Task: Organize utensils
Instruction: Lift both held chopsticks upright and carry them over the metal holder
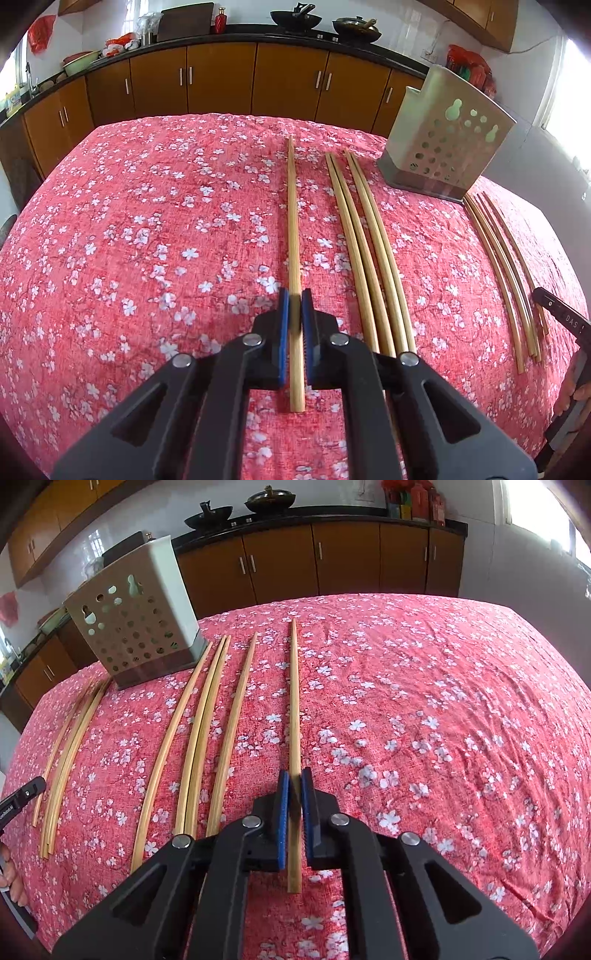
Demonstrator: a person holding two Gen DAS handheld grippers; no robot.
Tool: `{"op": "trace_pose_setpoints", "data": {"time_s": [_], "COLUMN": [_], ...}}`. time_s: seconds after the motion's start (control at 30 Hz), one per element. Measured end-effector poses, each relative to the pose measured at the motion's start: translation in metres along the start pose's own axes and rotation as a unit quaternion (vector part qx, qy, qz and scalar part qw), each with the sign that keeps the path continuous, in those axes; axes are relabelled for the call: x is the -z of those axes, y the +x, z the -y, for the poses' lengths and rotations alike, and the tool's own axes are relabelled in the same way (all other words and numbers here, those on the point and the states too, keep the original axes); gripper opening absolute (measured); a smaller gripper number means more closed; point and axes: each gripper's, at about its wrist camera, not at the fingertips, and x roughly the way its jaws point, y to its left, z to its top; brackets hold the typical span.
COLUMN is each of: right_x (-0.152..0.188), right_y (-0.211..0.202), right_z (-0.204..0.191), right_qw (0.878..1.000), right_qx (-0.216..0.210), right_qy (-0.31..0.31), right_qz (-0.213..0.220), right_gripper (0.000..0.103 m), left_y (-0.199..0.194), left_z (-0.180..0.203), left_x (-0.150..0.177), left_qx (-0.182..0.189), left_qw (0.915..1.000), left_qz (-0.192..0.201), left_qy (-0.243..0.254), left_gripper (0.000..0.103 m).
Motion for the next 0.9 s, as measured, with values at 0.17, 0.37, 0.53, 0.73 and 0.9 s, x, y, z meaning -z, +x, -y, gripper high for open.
{"op": "trace_pose_setpoints", "data": {"time_s": [0.17,0.37,0.53,0.73,0.9], "right_x": [-0.01,-0.025,-0.034,-0.048,-0.066], "right_y": [-0.026,-0.059,-0.075,-0.09,-0.101], "right_z": [0.006,0.011,0.011,0.005,-0.001], "right_qw": [0.999,0.995,0.991,0.987,0.982], "right_qx": [-0.008,-0.015,-0.019,-0.025,-0.027], "right_qy": [0.012,0.021,0.024,0.017,0.008], "right_qz": [0.046,0.099,0.126,0.16,0.185], "right_gripper": [0.008,0.008,0.008,0.008,0.007], "left_y": [-0.021,-0.065,-0.09,-0.113,-0.129], "left_z": [-0.004,-0.007,-0.009,-0.006,-0.002], "left_x": [-0.004,-0.027,-0.043,-0.068,-0.088], "left_qx": [-0.007,-0.004,-0.001,0.004,-0.001], "left_qw": [0.9997,0.9959,0.9916,0.9867,0.9812], "left_qz": [0.023,0.09,0.129,0.162,0.193], "left_qy": [0.001,0.003,-0.004,-0.006,0.004], "left_gripper": [0.008,0.008,0.008,0.008,0.008]}}
